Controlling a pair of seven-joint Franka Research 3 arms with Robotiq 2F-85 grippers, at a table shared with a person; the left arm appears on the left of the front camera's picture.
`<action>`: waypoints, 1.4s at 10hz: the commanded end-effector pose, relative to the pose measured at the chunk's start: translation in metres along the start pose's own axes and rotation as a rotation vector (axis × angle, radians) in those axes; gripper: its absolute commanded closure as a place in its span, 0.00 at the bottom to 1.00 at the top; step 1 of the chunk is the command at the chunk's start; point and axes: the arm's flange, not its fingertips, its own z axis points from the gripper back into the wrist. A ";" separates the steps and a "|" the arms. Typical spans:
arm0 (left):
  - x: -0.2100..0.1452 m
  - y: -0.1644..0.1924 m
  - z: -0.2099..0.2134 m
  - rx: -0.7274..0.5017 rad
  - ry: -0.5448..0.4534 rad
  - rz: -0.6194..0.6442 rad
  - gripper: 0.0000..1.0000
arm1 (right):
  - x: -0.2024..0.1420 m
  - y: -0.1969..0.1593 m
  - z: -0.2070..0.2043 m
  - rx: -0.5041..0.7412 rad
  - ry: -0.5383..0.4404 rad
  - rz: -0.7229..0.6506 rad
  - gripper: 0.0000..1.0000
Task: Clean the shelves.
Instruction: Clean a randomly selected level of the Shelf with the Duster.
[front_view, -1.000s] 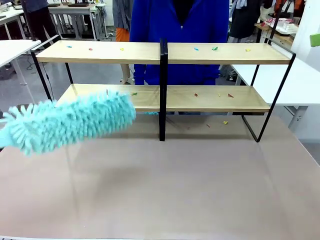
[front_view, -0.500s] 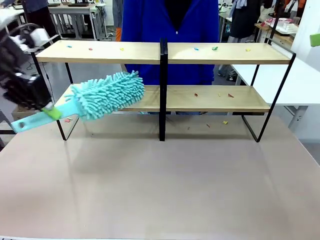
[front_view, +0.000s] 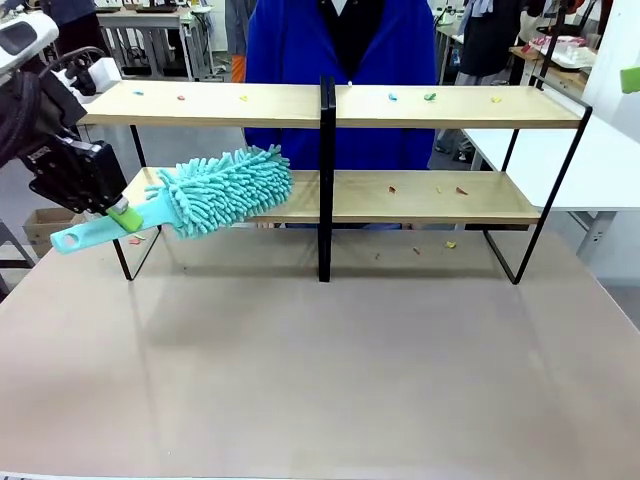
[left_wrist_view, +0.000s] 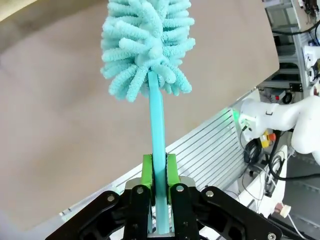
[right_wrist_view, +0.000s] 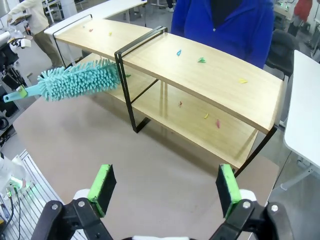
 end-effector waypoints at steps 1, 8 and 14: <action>0.023 -0.017 -0.012 0.017 -0.055 0.111 0.88 | 0.000 0.000 0.000 0.003 -0.001 -0.001 0.00; 0.052 -0.024 -0.059 0.204 -0.181 0.281 0.88 | 0.000 0.000 0.000 0.003 -0.001 -0.001 0.00; 0.006 -0.001 -0.050 0.519 -0.223 0.554 0.88 | 0.000 0.000 0.000 0.003 -0.001 -0.001 0.00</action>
